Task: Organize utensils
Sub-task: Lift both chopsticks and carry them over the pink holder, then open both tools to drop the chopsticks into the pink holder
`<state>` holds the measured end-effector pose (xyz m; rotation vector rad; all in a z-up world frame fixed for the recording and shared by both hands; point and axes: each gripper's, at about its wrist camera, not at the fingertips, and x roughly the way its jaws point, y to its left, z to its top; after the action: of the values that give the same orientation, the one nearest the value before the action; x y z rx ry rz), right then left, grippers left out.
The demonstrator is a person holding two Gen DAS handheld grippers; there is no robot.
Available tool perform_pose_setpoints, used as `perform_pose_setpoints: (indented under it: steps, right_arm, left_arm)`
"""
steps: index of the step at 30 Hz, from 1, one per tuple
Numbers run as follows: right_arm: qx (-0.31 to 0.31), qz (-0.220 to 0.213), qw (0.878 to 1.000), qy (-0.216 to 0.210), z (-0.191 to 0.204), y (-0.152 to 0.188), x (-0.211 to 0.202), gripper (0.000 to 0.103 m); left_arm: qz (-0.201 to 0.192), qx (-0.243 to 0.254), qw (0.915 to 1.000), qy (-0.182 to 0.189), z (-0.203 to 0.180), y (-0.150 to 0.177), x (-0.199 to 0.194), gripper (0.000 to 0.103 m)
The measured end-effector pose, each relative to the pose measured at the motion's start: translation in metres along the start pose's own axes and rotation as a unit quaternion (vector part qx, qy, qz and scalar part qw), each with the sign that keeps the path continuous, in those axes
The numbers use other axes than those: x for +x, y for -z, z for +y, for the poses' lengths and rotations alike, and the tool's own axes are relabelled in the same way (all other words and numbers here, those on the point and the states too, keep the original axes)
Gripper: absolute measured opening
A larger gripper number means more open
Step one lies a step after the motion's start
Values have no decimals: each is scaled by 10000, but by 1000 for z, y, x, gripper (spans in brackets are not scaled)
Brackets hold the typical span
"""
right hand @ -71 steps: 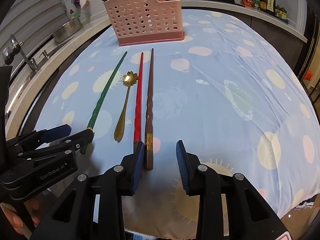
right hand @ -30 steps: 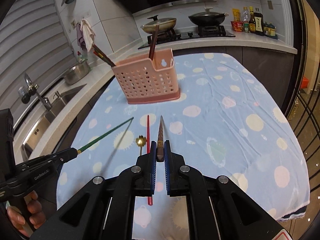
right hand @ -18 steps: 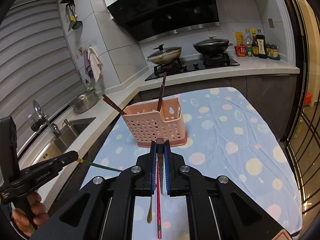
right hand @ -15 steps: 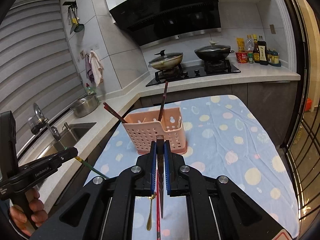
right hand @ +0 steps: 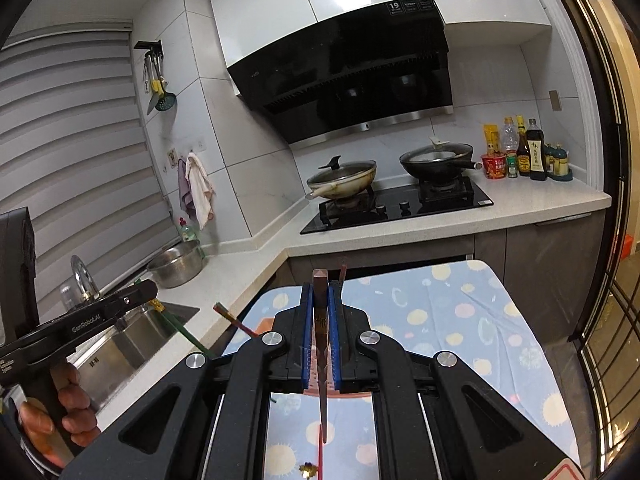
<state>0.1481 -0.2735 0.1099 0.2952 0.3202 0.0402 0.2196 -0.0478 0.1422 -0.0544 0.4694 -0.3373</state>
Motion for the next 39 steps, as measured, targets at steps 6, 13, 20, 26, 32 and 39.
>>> perform_pose_setpoints:
  steps: [6,13,20,26,32,39]
  right_arm:
    - [-57,-220,9997,46,4,-31,22,7]
    - [-192,-395,9988,196,5,-57,46,7]
    - [-272,-251,9988,332,1,-62,82,7]
    - [-211,138,9990,358,-8,-41,118,7]
    - [-227,457,9979,402,-10,-22,145,7]
    - [-205,610,9968,475,-12,-13,156,14]
  left_arm:
    - [-332,67,9994,21,-11,-44,14,7]
    - [-509,124,9986,-10,-15,-72,40,7]
    - [-329,94,9994,-54,-12,-73,76,7]
    - [-39,137,9998,-160,-9,-59,111,7]
    - [245,121,9994,-219,-6,-43,133,7]
    - [382,45,9988,-286,-2,-33,139,10]
